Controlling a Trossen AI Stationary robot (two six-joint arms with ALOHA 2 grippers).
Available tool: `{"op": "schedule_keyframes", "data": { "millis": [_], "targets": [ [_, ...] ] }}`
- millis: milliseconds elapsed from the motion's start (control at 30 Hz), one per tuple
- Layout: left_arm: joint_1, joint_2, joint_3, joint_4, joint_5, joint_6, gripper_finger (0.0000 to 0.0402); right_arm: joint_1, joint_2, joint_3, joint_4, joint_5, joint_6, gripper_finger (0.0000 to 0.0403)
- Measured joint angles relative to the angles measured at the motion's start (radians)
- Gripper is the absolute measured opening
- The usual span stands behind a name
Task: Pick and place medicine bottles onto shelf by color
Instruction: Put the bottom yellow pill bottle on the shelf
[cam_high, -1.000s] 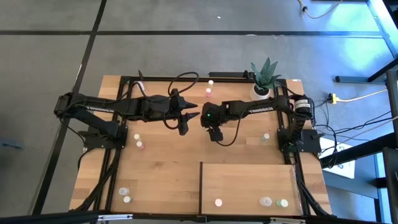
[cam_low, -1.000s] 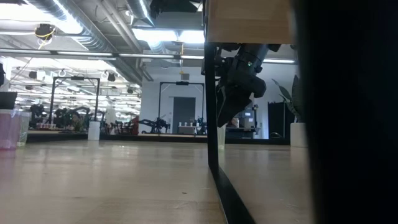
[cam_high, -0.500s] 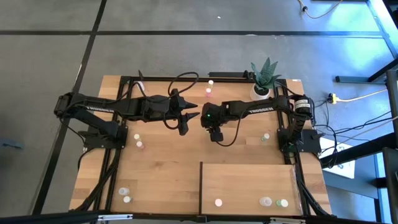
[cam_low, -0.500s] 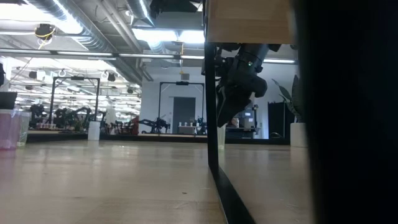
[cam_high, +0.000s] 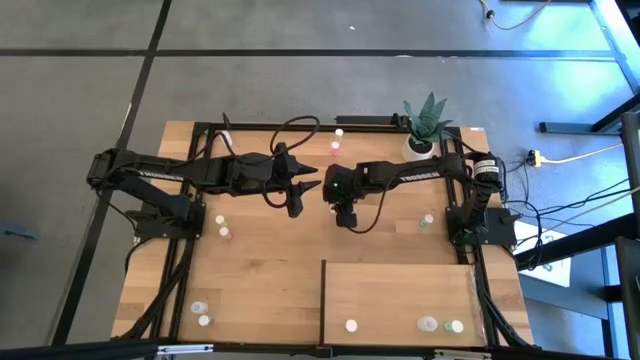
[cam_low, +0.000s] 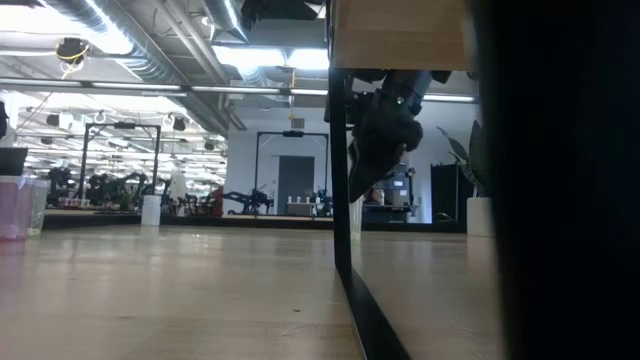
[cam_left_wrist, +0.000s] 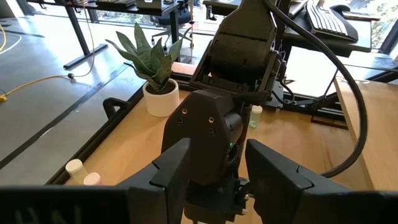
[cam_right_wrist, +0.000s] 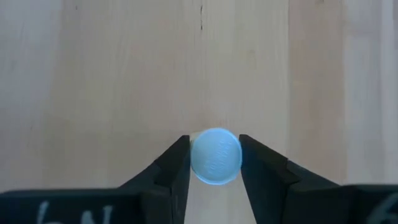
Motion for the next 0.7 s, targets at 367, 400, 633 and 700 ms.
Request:
{"op": "schedule_keyframes", "data": {
  "millis": [367, 400, 633, 700],
  "targets": [
    [0.000, 0.000, 0.000, -0.029, 0.000, 0.000, 0.0147, 0.017, -0.050, 0.163, -0.251, -0.049, 0.101, 0.0127],
    [0.000, 0.000, 0.000, -0.030, 0.000, 0.000, 0.0147, 0.022, -0.064, 0.178, -0.264, -0.048, 0.111, 0.0127],
    [-0.035, -0.005, 0.000, -0.038, 0.001, 0.000, 0.0147, 0.107, -0.178, 0.245, -0.366, 0.089, 0.191, 0.0125],
    [-0.052, -0.010, 0.000, -0.036, 0.001, 0.000, 0.0147, 0.138, -0.207, 0.255, -0.395, 0.094, 0.230, 0.0125]
  ]
}}
